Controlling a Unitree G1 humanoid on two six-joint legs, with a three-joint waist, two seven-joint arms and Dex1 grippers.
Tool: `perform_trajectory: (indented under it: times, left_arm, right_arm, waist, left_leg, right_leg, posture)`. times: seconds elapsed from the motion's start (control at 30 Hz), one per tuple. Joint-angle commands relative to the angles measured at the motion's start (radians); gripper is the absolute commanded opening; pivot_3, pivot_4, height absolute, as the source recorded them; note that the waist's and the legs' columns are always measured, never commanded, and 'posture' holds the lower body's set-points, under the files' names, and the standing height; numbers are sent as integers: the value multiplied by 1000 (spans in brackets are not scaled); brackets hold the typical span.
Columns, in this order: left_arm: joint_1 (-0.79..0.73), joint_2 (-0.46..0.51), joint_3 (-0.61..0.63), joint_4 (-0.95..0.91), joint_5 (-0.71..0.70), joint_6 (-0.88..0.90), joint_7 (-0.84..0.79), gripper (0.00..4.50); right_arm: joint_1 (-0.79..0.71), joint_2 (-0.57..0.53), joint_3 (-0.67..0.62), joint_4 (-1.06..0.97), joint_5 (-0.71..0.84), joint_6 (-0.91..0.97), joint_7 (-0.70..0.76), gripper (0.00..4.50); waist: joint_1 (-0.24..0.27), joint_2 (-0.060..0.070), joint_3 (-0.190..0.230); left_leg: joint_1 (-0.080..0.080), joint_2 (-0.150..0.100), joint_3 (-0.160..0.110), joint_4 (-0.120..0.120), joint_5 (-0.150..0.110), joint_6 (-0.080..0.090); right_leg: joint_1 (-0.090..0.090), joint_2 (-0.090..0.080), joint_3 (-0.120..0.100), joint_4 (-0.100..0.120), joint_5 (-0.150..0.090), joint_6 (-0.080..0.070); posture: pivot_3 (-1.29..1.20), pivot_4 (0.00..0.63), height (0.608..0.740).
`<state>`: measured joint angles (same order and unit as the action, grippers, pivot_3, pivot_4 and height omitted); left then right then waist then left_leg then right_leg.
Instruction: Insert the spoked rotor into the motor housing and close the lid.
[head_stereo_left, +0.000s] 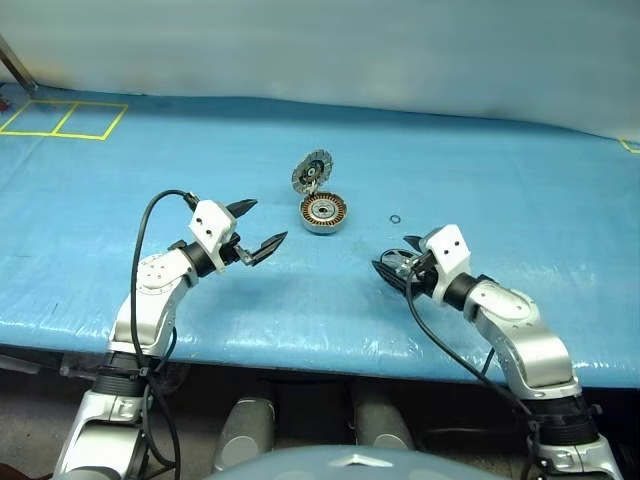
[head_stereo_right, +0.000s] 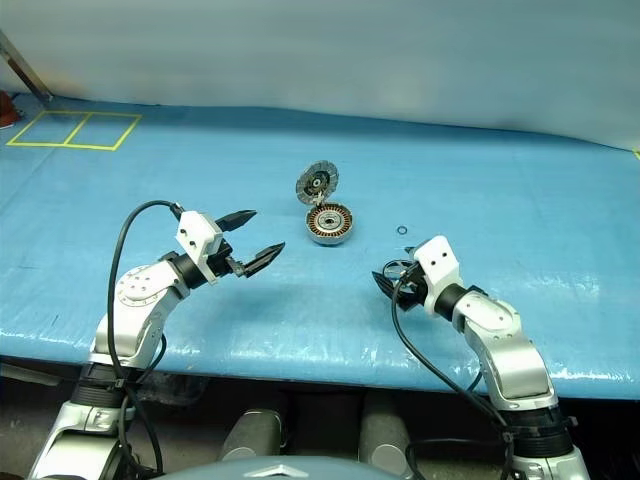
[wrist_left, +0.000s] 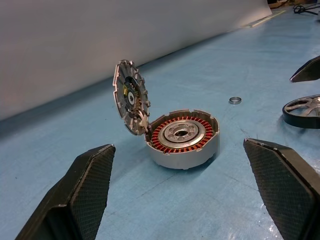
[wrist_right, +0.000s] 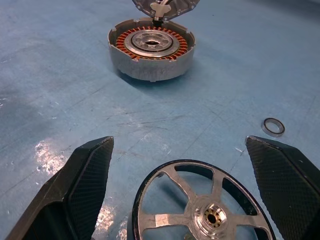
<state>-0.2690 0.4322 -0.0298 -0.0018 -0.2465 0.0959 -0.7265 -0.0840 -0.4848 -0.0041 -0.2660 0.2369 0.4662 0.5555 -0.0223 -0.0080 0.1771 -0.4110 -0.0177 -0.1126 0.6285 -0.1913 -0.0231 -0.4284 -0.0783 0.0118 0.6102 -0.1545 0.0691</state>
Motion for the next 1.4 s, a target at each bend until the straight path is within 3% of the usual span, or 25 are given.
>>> perform_trajectory:
  times: [0.03, 1.4]
  left_arm:
    - [-8, -4, 11, -14, -2, -24, 0, 4500]
    - [-10, -29, 8, -3, 9, -36, 17, 4500]
  right_arm:
    - [-1, 1, -6, -42, 3, -3, -6, 4452]
    - [-50, -33, 41, -21, -32, 23, 8, 4452]
  waist:
    - [0, 0, 0]
    - [0, 0, 0]
  left_leg:
    - [0, 0, 0, 0, 0, 0]
    - [0, 0, 0, 0, 0, 0]
  right_leg:
    - [0, 0, 0, 0, 0, 0]
    - [0, 0, 0, 0, 0, 0]
  posture:
    - [0, 150, 740]
    - [0, 150, 740]
